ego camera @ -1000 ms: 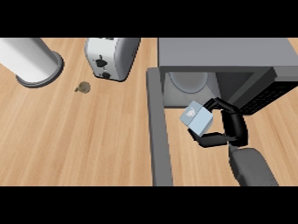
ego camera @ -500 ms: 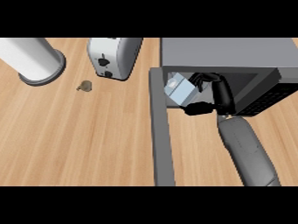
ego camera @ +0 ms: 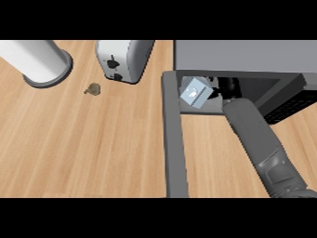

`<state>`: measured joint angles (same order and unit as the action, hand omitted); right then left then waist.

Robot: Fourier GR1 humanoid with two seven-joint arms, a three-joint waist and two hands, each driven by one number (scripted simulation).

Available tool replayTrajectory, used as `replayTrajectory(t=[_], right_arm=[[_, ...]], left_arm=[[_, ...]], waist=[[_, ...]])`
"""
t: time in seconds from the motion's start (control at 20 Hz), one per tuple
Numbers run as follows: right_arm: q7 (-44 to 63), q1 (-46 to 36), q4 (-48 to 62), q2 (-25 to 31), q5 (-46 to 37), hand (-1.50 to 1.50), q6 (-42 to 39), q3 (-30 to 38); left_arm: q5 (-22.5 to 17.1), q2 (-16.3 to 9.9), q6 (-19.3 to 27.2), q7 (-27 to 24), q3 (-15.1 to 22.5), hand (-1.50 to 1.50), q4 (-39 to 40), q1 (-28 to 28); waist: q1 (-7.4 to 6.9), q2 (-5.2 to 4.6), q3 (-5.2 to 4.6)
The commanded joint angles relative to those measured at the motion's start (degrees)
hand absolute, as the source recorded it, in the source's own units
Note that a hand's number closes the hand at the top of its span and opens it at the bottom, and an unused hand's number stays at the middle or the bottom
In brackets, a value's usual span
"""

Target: Pick up the milk, place it into the microwave and close the microwave

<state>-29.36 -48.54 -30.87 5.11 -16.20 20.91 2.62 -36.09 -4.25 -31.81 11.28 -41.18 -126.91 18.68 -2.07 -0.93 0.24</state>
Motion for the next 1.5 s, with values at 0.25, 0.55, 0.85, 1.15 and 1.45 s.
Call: replayTrajectory(t=[0.25,0.55,0.85,1.15,1.45], right_arm=[[-2.4,-10.8,14.2,3.6,-0.7,1.50,7.4,5.4],[-3.3,-13.9,17.0,6.0,-4.3,1.50,17.1,4.3],[-6.9,-12.1,20.7,7.9,-6.5,1.50,21.7,3.4],[0.1,-12.1,25.8,9.6,-8.2,-1.50,30.6,3.2],[1.3,-14.8,26.0,11.3,-10.1,-1.50,27.4,1.3]], left_arm=[[0.2,-0.7,-1.4,-0.9,1.3,-1.50,3.0,-2.6],[0.9,-1.3,-1.8,-0.9,1.1,-1.50,3.9,-2.9],[1.9,-1.1,-1.8,-0.8,2.9,-1.50,3.8,-4.7],[4.1,-0.6,-1.4,-1.4,3.4,-1.50,4.5,-6.0],[7.5,-0.6,-2.8,-2.6,3.7,-1.50,5.3,-5.9]], waist=[[-2.58,-0.95,-0.12],[-3.96,-1.50,-0.14],[-4.72,-2.43,-0.01],[-5.36,-2.98,-0.01],[-6.18,-2.88,0.09]])
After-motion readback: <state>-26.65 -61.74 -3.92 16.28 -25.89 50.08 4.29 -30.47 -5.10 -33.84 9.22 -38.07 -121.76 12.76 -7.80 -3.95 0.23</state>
